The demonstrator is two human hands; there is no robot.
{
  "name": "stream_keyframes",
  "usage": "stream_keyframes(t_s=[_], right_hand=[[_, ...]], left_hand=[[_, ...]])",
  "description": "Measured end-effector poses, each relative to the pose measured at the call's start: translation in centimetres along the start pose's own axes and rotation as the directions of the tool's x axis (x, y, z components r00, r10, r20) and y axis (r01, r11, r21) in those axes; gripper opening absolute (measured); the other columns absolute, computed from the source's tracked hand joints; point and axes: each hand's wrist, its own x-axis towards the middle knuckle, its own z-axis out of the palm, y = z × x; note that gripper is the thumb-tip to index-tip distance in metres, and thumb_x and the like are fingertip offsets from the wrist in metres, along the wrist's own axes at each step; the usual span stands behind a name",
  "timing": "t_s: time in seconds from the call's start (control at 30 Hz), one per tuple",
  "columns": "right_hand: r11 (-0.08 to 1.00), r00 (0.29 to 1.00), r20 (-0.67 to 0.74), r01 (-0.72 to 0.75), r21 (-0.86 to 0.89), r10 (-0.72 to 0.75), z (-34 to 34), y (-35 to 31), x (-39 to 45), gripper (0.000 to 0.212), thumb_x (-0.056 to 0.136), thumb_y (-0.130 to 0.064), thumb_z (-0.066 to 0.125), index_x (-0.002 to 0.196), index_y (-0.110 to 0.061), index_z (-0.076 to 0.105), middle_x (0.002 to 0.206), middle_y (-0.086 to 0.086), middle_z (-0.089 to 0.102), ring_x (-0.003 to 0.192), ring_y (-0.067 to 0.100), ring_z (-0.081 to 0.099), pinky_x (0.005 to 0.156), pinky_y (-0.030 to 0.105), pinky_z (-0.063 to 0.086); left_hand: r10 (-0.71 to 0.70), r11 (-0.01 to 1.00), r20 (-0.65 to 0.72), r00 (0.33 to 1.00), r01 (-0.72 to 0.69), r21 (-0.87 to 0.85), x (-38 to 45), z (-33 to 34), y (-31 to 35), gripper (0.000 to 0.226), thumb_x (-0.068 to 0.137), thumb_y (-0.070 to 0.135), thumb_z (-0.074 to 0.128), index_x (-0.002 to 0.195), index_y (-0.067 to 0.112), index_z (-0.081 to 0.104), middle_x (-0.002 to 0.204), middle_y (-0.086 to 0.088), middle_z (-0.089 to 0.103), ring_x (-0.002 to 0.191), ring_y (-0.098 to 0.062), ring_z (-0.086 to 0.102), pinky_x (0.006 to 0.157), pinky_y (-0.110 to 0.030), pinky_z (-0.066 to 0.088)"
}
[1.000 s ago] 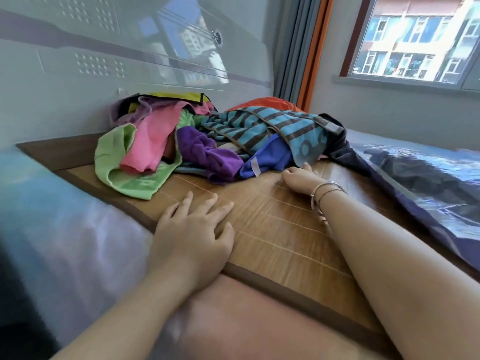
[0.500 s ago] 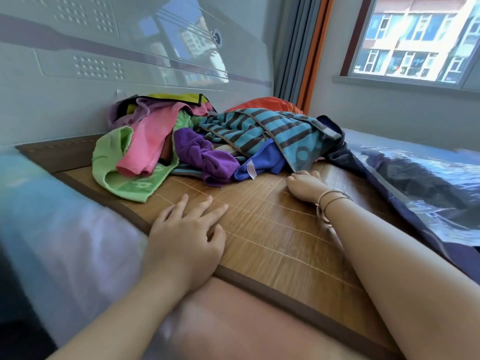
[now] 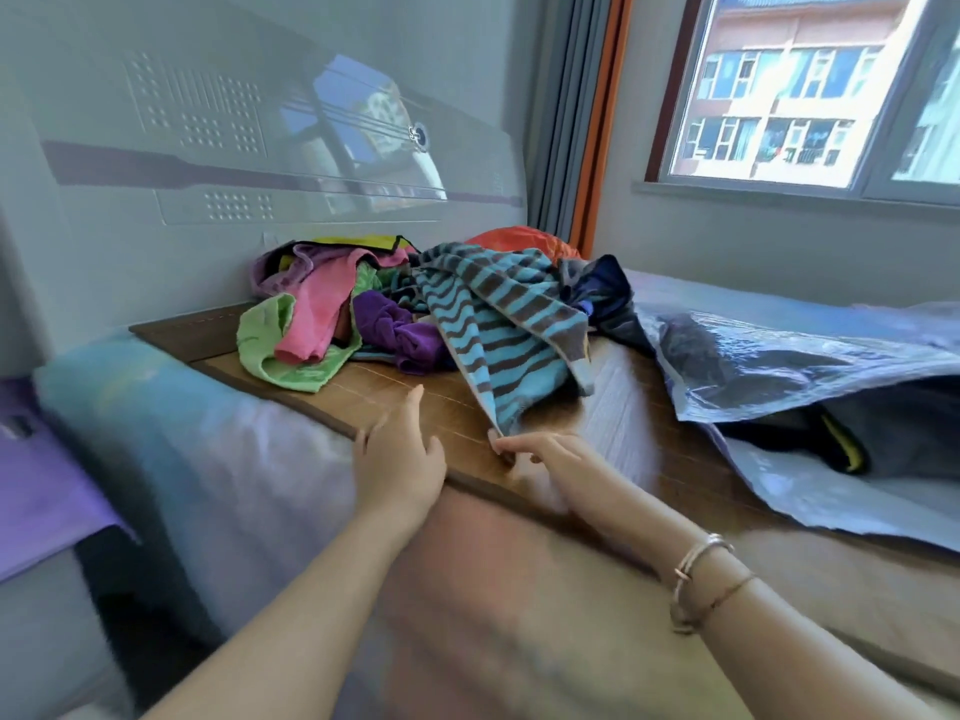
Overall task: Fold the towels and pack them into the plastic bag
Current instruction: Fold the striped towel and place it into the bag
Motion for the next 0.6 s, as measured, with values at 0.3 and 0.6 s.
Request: stream_keyframes(t_s=[0.3, 0.6], right_hand=[[0.95, 0.995, -0.052, 0.1, 0.295, -0.089, -1.4, 0.1, -11.9, 0.05, 0.097, -0.008, 0.029, 0.095, -0.015, 0.079, 0.098, -0.005, 0.075, 0.096, 0.002, 0.065, 0.082, 0.01, 0.046], [0.924, 0.987, -0.158, 0.06, 0.379, 0.0, -4.1, 0.3, -14.4, 0.051, 0.093, -0.011, 0.031, 0.07, -0.011, 0.076, 0.085, 0.003, 0.075, 0.095, 0.018, 0.064, 0.094, 0.033, 0.046]], left_hand=[[0.233, 0.933, -0.061, 0.97, -0.241, -0.268, -9.0, 0.6, 4.1, 0.047, 0.081, 0.011, 0.067, 0.122, 0.033, 0.064, 0.154, -0.004, 0.032, 0.139, -0.02, 0.035, 0.114, -0.04, 0.03], [0.267, 0.885, 0.033, 0.963, -0.232, -0.403, -13.2, -1.1, 6.4, 0.005, 0.086, 0.015, 0.069, 0.083, 0.018, 0.069, 0.087, 0.009, 0.072, 0.088, -0.006, 0.065, 0.082, -0.023, 0.051]])
